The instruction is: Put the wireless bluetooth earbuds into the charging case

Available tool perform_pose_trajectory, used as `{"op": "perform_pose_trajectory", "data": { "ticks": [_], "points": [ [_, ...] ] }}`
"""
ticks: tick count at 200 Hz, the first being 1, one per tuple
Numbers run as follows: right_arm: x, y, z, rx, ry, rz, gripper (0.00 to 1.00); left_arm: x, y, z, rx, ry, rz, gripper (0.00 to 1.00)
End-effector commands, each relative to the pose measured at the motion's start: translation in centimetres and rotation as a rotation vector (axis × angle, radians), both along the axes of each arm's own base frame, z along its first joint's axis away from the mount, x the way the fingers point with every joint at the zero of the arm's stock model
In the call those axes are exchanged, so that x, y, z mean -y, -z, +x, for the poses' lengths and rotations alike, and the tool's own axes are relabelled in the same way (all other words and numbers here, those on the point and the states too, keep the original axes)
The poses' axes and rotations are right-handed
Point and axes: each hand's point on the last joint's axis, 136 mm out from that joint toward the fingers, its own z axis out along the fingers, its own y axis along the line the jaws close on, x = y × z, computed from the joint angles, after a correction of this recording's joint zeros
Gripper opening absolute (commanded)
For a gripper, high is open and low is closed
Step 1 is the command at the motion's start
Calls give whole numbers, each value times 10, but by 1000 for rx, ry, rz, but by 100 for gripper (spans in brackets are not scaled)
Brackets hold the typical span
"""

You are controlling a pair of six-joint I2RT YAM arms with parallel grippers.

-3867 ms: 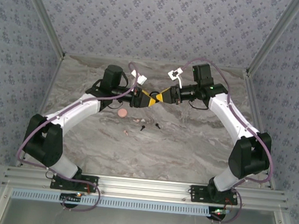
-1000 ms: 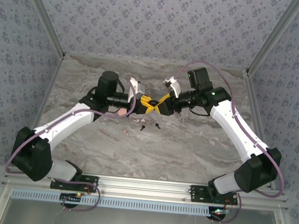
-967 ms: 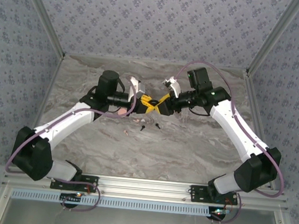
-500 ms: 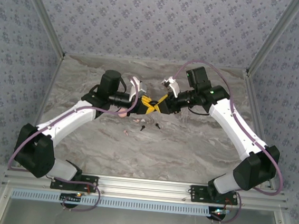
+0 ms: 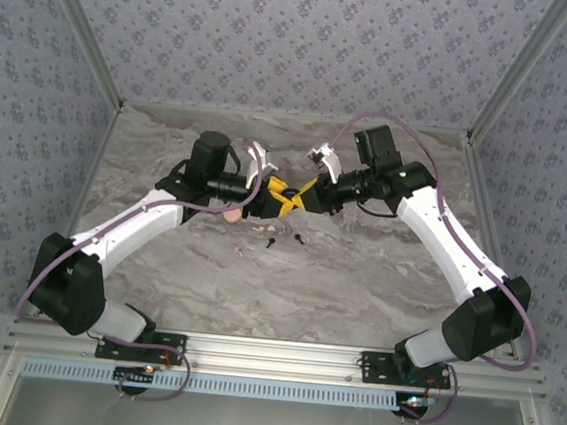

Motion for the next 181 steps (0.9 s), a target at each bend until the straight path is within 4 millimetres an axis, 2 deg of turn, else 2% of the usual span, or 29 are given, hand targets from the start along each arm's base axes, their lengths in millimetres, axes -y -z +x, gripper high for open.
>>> {"op": "perform_pose_trajectory", "data": {
  "ticks": [1, 59, 104, 129, 151, 166, 181],
  "points": [
    [0, -25, -4, 40, -9, 62, 19, 5, -14, 3, 13, 5, -50, 39],
    [2, -30, -5, 40, -7, 90, 18, 5, -15, 6, -3, -7, -69, 37],
    [2, -28, -7, 32, -12, 86, 19, 6, -18, 5, -2, 5, -80, 16],
    [3, -25, -6, 33, -1, 72, 25, 6, -17, 3, 2, 17, -79, 11],
    [5, -23, -1, 43, 27, 52, 31, 5, -15, 0, 26, 26, -69, 10],
    [7, -20, 7, 55, 66, 28, 40, 5, -13, -2, 45, 31, -59, 10],
    [11, -17, 14, 63, 107, 5, 41, 5, -10, -5, 60, 38, -52, 10]
  ]
}}
